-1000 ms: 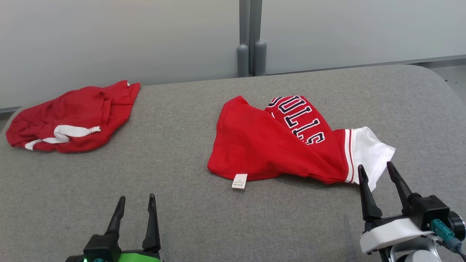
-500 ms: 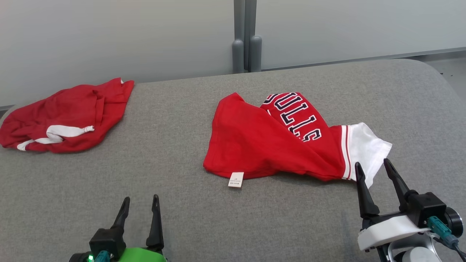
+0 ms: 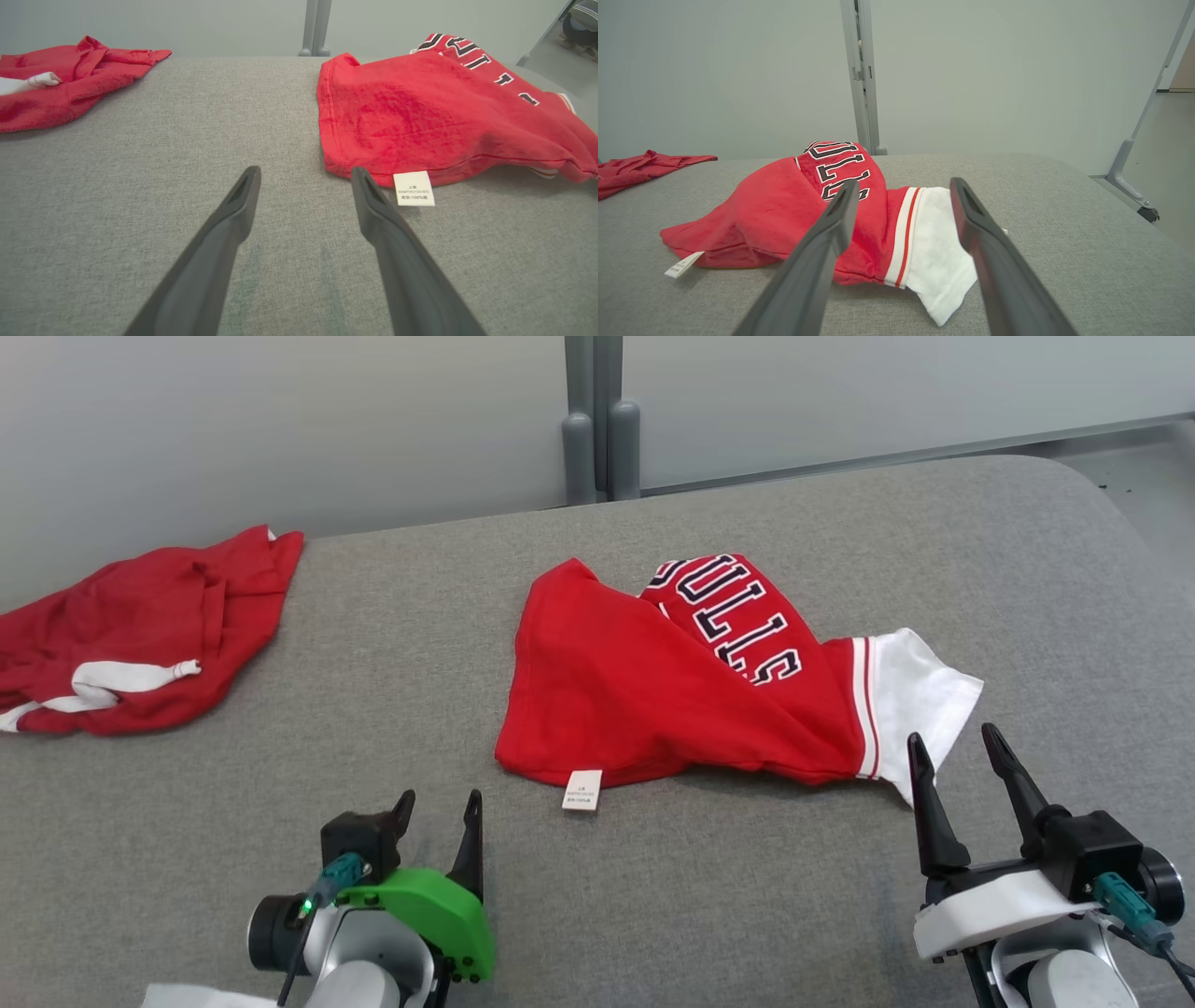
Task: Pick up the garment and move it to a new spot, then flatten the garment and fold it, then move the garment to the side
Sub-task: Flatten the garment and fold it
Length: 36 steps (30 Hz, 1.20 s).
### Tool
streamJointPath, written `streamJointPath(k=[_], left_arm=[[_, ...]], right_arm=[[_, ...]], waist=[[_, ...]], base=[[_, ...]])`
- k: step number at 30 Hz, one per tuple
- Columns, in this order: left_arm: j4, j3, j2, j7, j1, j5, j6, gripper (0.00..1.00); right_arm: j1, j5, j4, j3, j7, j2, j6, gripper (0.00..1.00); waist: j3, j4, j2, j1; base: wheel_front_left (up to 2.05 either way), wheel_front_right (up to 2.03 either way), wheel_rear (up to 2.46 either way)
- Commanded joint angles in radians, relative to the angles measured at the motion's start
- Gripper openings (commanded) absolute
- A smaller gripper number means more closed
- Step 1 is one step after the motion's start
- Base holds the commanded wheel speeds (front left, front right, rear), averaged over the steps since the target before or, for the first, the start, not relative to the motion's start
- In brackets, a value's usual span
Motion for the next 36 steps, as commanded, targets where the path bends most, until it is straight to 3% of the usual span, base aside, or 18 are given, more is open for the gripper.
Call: streamJointPath(k=[1, 4, 16, 32, 33, 34, 36], left_arm=[[0.022, -0.002, -0.007, 0.012, -0.032, -0.013, 0.004, 1.00], [0.092, -0.016, -0.019, 0.053, -0.088, -0.036, -0.004, 1.00], [0.258, -0.058, -0.037, 0.161, -0.247, -0.134, 0.047, 1.00], [0.393, -0.084, -0.036, 0.124, -0.329, -0.245, 0.084, 1.00], [0.402, -0.086, -0.036, 0.119, -0.332, -0.249, 0.084, 0.98], [0.412, -0.087, -0.036, 0.115, -0.334, -0.252, 0.084, 0.81], [0.429, -0.093, -0.036, 0.104, -0.341, -0.254, 0.081, 0.60]], right_arm=[[-0.015, 0.002, 0.000, 0.000, -0.002, -0.003, 0.000, 1.00], [-0.022, 0.005, 0.003, 0.000, -0.005, -0.003, 0.000, 1.00], [-0.056, 0.015, 0.016, 0.009, -0.013, -0.003, 0.000, 1.00], [-0.069, 0.018, 0.029, 0.022, -0.018, -0.003, 0.000, 1.00], [-0.068, 0.018, 0.029, 0.023, -0.018, -0.003, 0.000, 1.00], [-0.069, 0.018, 0.030, 0.024, -0.019, -0.003, 0.000, 1.00], [-0.069, 0.017, 0.029, 0.027, -0.019, -0.003, 0.000, 1.00]], waist=[[0.014, -0.016, 0.0098, 0.0000], [0.029, -0.032, 0.0098, 0.0000], [0.072, -0.085, 0.0098, 0.0000], [0.092, -0.131, 0.0098, 0.0000], [0.092, -0.133, 0.0098, 0.0000], [0.091, -0.136, 0.0098, 0.0000], [0.091, -0.139, 0.0098, 0.0000]], base=[[0.00, 0.00, 0.00], [0.00, 0.00, 0.00], [0.00, 0.00, 0.00], [0.00, 0.00, 0.00], [0.00, 0.00, 0.00], [0.00, 0.00, 0.00], [0.00, 0.00, 0.00]])
